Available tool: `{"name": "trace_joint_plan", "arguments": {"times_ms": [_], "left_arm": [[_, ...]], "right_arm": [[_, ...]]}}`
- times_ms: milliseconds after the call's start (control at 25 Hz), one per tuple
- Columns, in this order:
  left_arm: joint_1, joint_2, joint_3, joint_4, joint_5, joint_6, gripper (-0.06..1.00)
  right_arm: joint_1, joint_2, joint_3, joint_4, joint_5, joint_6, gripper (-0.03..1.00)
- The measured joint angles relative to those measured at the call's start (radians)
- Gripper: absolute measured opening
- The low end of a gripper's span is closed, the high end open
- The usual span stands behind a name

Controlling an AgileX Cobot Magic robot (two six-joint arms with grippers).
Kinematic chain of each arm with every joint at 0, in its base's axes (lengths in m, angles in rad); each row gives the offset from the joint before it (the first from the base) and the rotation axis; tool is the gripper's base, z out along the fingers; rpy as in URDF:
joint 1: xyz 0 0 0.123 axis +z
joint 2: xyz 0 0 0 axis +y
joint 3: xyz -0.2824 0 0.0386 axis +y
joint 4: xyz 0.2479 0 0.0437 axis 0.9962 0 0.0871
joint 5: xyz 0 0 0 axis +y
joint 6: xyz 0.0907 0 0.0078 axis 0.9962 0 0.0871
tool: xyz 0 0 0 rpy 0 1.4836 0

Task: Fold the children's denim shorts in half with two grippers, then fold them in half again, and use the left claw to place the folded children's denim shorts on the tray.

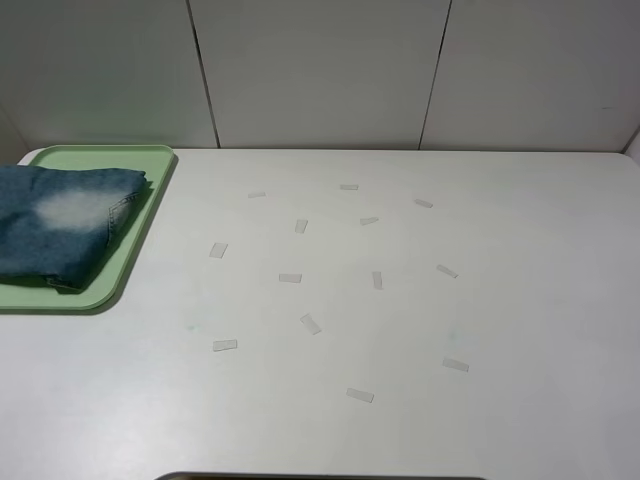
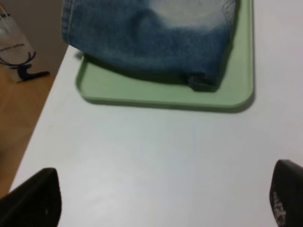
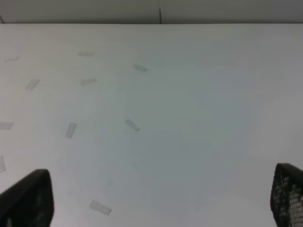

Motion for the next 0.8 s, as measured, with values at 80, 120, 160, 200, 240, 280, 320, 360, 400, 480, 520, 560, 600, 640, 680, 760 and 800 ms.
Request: {"name": "trace_joint_plan", "arguments": {"times_ms": [80,120,160,200,240,280,320,360,400,480,520,560,600,640,680,760,800], "left_arm": [[-0.009,0.0,0.001,0.0,-0.003,-0.01,0.87],[-0.009,0.0,0.001,0.0,-0.003,-0.012,0.87],[-0.01,0.0,0.001,0.0,-0.003,-0.013,0.87],[-0.01,0.0,0.001,0.0,-0.003,-0.013,0.87],[-0.01,0.0,0.001,0.0,-0.004,-0.014,0.87],[-0.01,0.0,0.001,0.0,-0.004,-0.014,0.87],[-0.01,0.0,0.001,0.0,-0.004,-0.014,0.87],[-0.01,0.0,0.001,0.0,-0.004,-0.014,0.87],[-0.01,0.0,0.001,0.0,-0.004,-0.014,0.87],[-0.01,0.0,0.001,0.0,-0.004,-0.014,0.87],[-0.01,0.0,0.001,0.0,-0.004,-0.014,0.87],[-0.01,0.0,0.001,0.0,-0.004,-0.015,0.87],[-0.01,0.0,0.001,0.0,-0.004,-0.015,0.87],[-0.01,0.0,0.001,0.0,-0.004,-0.015,0.87],[-0.01,0.0,0.001,0.0,-0.004,-0.016,0.87],[-0.01,0.0,0.001,0.0,-0.004,-0.016,0.87],[-0.01,0.0,0.001,0.0,-0.004,-0.016,0.87]], "right_arm": [[0.0,0.0,0.0,0.0,0.0,0.0,0.69],[0.0,0.0,0.0,0.0,0.0,0.0,0.69],[0.0,0.0,0.0,0.0,0.0,0.0,0.69],[0.0,0.0,0.0,0.0,0.0,0.0,0.69],[0.0,0.0,0.0,0.0,0.0,0.0,0.69],[0.0,0.0,0.0,0.0,0.0,0.0,0.69],[0.0,0.0,0.0,0.0,0.0,0.0,0.69],[0.0,0.0,0.0,0.0,0.0,0.0,0.69],[0.0,0.0,0.0,0.0,0.0,0.0,0.69],[0.0,0.0,0.0,0.0,0.0,0.0,0.69],[0.0,0.0,0.0,0.0,0.0,0.0,0.69],[0.0,0.0,0.0,0.0,0.0,0.0,0.69],[0.0,0.0,0.0,0.0,0.0,0.0,0.69],[0.0,0.0,0.0,0.0,0.0,0.0,0.69],[0.0,0.0,0.0,0.0,0.0,0.0,0.69],[0.0,0.0,0.0,0.0,0.0,0.0,0.69],[0.0,0.0,0.0,0.0,0.0,0.0,0.69]]}}
